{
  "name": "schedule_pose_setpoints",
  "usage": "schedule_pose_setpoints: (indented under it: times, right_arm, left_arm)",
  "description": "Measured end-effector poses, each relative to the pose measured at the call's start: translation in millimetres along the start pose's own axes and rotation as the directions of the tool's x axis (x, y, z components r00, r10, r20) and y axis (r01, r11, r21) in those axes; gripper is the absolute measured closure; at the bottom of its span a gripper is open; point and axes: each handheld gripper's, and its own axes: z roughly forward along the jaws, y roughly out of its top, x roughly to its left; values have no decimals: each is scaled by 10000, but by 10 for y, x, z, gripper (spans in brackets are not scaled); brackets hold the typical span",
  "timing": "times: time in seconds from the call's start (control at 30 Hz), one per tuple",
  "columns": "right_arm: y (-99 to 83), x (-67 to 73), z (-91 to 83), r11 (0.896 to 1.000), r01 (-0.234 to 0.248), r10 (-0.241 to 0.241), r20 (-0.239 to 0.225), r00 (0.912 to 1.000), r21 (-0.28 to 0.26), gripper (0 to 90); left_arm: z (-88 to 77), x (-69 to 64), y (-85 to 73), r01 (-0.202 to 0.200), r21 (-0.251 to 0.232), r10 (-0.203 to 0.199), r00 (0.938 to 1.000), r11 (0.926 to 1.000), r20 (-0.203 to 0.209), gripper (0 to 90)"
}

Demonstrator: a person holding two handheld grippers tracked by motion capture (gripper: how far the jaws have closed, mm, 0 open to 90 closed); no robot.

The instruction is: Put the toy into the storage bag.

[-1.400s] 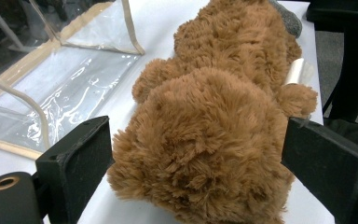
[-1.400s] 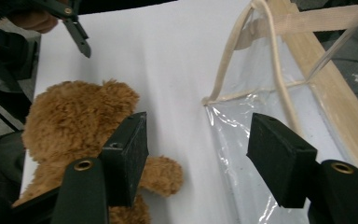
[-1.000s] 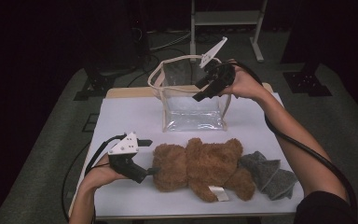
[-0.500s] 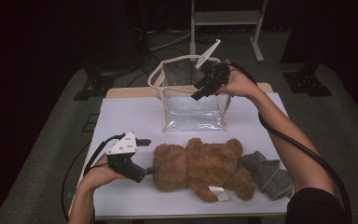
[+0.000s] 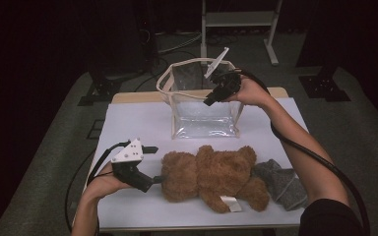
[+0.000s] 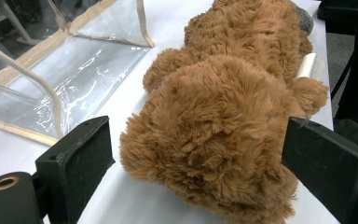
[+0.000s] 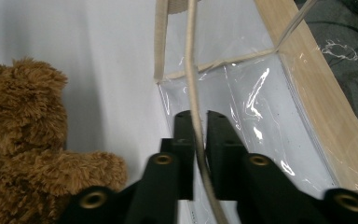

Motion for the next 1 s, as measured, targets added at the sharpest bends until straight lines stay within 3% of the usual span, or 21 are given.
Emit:
schedule_pose_setpoints:
  times: [0.17,0.47,1.0]
  right_arm:
    - [-7,51,-4,9998,-162,163,-91,9998,113,866]
    - [-84,229,-53,10000,50,-50,-314,9995,6,868]
    - [-256,793,-180,9984,505,-526,-866,9948,-263,869]
  left_arm:
    - [3,-1,-5,3,29,-3,10000,10000,15,79]
    - [-12,-1,-13,28,43,-28,10000,10000,4,79]
    - [-26,-20,0,-128,90,128,9999,9999,43,79]
